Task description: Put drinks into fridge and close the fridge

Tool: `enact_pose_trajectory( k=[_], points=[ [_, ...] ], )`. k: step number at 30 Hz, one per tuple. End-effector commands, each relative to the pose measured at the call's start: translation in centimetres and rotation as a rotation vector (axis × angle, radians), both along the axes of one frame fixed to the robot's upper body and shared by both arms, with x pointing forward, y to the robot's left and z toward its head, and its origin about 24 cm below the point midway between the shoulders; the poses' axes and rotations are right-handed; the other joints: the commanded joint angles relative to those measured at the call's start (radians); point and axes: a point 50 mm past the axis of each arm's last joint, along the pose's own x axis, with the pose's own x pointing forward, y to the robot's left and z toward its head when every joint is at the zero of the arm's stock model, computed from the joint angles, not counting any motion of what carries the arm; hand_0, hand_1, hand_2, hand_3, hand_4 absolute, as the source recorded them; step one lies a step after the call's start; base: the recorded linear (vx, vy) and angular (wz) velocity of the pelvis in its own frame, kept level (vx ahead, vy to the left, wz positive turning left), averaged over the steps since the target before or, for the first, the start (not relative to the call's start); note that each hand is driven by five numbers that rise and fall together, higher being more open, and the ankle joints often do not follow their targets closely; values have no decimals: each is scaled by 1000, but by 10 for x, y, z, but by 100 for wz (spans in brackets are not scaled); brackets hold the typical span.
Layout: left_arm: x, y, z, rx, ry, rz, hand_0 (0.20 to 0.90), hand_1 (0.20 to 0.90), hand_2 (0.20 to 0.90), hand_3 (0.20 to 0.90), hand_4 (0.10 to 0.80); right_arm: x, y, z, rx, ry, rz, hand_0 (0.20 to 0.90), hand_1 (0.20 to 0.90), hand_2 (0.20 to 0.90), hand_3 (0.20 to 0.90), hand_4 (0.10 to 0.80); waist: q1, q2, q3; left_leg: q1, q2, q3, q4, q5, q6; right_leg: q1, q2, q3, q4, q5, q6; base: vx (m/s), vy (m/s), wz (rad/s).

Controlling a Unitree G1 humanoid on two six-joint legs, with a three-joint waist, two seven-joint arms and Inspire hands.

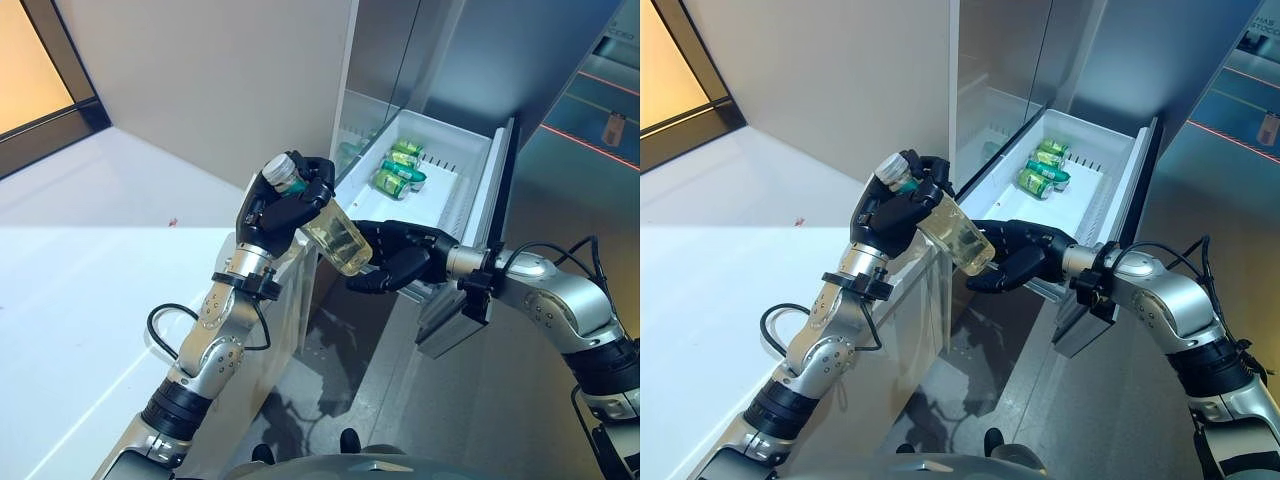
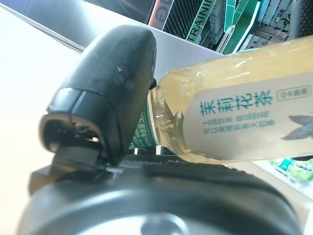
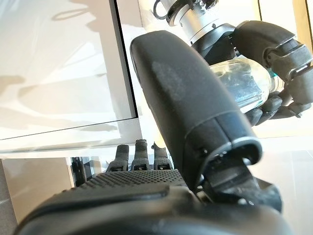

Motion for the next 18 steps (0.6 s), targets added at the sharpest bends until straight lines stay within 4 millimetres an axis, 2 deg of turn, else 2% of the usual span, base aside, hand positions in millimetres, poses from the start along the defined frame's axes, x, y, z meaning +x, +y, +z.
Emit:
enact_pose_trajectory(
  k=[1,12,18],
  points=[
    [12,-11,74,-133,-356,-31,300,300,300,200,100,14,0,51,69,-211,26,900,900,900,900,800,-21,20,-106,-6,-19,-127,1,-88,27,14,37,-112,22,-15,2,0,0,0],
    [12,-35,62,-99,-291,-126,300,300,300,200,100,18,23,61,127,-254,39,900,900,900,900,800,-21,24,-101,4,-23,-103,1,-94,35,15,30,-119,24,-13,6,10,5,0],
    [12,-37,57,-68,-271,-149,300,300,300,200,100,17,30,61,115,-244,73,900,900,900,900,800,-14,23,-100,5,-22,-103,1,-94,36,14,29,-122,26,-13,7,0,0,0]
  ],
)
